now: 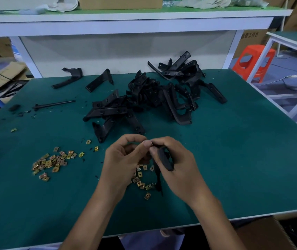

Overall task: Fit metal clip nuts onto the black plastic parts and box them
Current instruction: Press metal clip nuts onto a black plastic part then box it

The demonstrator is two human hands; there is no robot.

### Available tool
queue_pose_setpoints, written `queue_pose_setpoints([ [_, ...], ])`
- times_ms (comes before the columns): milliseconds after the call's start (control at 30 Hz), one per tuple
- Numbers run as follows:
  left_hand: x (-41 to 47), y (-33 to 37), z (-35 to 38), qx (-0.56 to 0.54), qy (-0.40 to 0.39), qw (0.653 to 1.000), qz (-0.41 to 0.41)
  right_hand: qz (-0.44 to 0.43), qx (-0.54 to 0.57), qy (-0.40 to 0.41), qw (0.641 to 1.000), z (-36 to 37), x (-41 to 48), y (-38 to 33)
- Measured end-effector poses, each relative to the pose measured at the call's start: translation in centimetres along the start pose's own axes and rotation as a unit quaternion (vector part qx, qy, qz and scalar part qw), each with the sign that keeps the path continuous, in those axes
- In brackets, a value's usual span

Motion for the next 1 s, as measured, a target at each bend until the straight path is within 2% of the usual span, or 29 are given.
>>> queue_pose_setpoints([
  [133,-0.3,0.1,-0.7,0.014,0.011,1.000,0.001,-0.004,-0.016,-0.027,0.999,0.3,0.2,-0.1],
  [300,-0.4,0.3,-0.9,0.047,-0.010,0.999,0.010,-0.033,-0.135,-0.001,0.990,0.6,0.1,0.2],
  [400,0.0,0.5,-1.9,0.019,0.043,0.999,-0.004,-0.052,-0.202,0.022,0.978,0.9,0.1,0.0],
  [500,0.6,1.1,-4.0,0.024,0.097,0.995,-0.002,-0.009,-0.212,-0.022,0.977,0.7,0.5,1.1],
  [567,0.6,1.3,-4.9,0.057,0.095,0.994,0.004,0.003,-0.250,-0.049,0.967,0.4,0.8,2.1],
  [633,0.4,0.9,-5.2,0.082,0.085,0.993,0.003,0.003,-0.281,-0.017,0.960,-0.3,1.0,2.5],
  [700,0.0,0.2,-5.1,0.082,0.086,0.993,-0.008,0.030,-0.230,0.049,0.972,-1.6,1.1,2.7],
  [800,-0.7,-1.0,-4.7,0.079,0.076,0.993,-0.037,0.146,-0.032,0.087,0.985,-3.1,0.8,4.0],
  [900,-1.6,-2.0,-3.7,0.084,0.046,0.993,-0.064,0.236,0.113,0.091,0.961,-3.0,-0.2,5.1],
  [1000,-2.3,-2.9,-2.3,0.081,0.021,0.993,-0.081,0.295,0.276,0.105,0.909,-1.9,-1.4,5.4],
])
Point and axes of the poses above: each hand's wrist, its own x-axis towards the middle knuckle, its own z-axis out of the palm, y = z × x, the point moved 4 cm from there along x, towards the middle knuckle, and after that the axes turned 14 degrees about -x, right-handed, at the moved point
